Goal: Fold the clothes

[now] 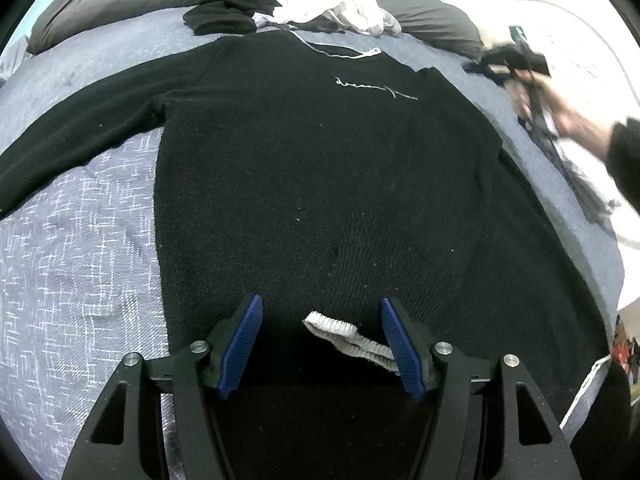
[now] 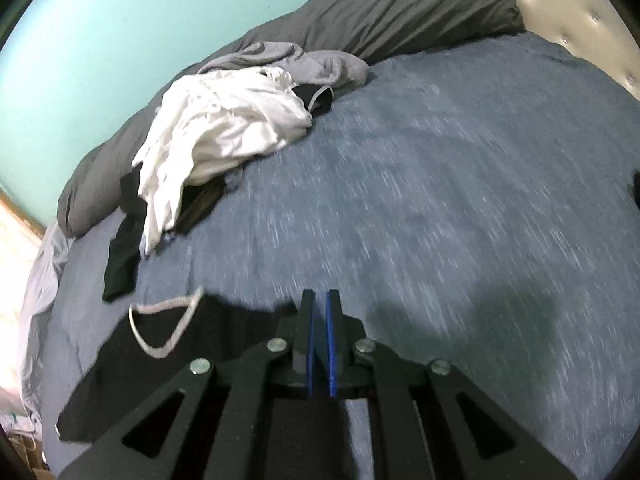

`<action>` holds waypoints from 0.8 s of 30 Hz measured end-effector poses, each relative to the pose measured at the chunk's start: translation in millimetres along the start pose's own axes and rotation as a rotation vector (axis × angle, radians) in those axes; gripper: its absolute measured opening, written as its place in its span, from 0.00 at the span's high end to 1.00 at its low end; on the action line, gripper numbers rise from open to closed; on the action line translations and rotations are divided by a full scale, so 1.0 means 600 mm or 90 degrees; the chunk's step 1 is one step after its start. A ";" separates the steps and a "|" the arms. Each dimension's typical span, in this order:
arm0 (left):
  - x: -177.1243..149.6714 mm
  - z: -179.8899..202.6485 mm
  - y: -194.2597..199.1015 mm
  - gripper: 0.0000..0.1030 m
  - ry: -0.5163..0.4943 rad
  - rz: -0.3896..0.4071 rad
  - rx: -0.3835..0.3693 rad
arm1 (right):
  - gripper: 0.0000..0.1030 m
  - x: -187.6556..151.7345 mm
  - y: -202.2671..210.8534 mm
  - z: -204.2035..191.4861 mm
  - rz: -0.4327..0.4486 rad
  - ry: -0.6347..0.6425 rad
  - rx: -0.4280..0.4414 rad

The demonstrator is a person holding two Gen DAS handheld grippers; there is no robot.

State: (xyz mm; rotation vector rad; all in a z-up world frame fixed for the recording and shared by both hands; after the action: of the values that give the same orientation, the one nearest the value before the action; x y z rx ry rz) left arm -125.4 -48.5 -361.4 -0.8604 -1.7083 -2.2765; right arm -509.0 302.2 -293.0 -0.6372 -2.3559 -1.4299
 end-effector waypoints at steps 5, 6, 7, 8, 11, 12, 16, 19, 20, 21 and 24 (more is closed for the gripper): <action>0.008 -0.002 0.005 0.36 0.007 0.005 0.002 | 0.86 -0.096 0.046 0.043 -0.048 -0.015 0.034; 0.009 -0.003 0.007 0.36 0.009 0.006 0.003 | 0.82 -0.113 0.053 0.052 -0.053 -0.020 0.038; 0.015 -0.003 0.003 0.36 0.010 0.007 0.004 | 0.79 -0.128 0.057 0.060 -0.059 -0.024 0.038; 0.016 -0.002 0.003 0.36 0.012 0.009 0.005 | 0.75 -0.142 0.061 0.068 -0.066 -0.029 0.038; 0.024 -0.004 0.000 0.36 0.022 0.012 0.000 | 0.75 -0.175 0.066 0.082 -0.081 -0.040 0.045; 0.026 -0.005 -0.002 0.36 0.028 0.012 -0.003 | 0.75 -0.183 0.067 0.083 -0.083 -0.040 0.047; 0.025 -0.008 -0.009 0.36 0.029 0.007 0.003 | 0.75 -0.212 0.075 0.084 -0.085 -0.020 0.042; 0.023 -0.009 -0.011 0.36 0.028 0.004 0.003 | 0.75 -0.228 0.075 0.087 -0.097 0.024 0.016; 0.023 -0.009 -0.011 0.36 0.026 0.004 0.004 | 0.75 -0.233 0.073 0.087 -0.103 0.041 0.007; 0.023 -0.008 -0.012 0.36 0.025 0.004 0.004 | 0.75 -0.235 0.070 0.083 -0.103 0.056 0.000; 0.025 -0.007 -0.013 0.36 0.023 0.003 0.006 | 0.75 -0.238 0.058 0.073 -0.103 0.098 -0.019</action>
State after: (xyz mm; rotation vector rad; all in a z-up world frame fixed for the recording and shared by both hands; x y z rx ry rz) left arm -142.3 -46.6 -360.5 -0.8165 -1.6982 -2.2654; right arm -370.6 324.9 -354.9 -0.3363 -2.3124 -1.5250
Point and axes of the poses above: each gripper's, at about its wrist camera, not at the fingertips, and y roughly against the way its jaws point, z to its right, x to its top, the point moved 4 cm from there along -y, roughly the way its jaws point, and after that the axes turned 8 degrees about -y, right-handed, at the moved point
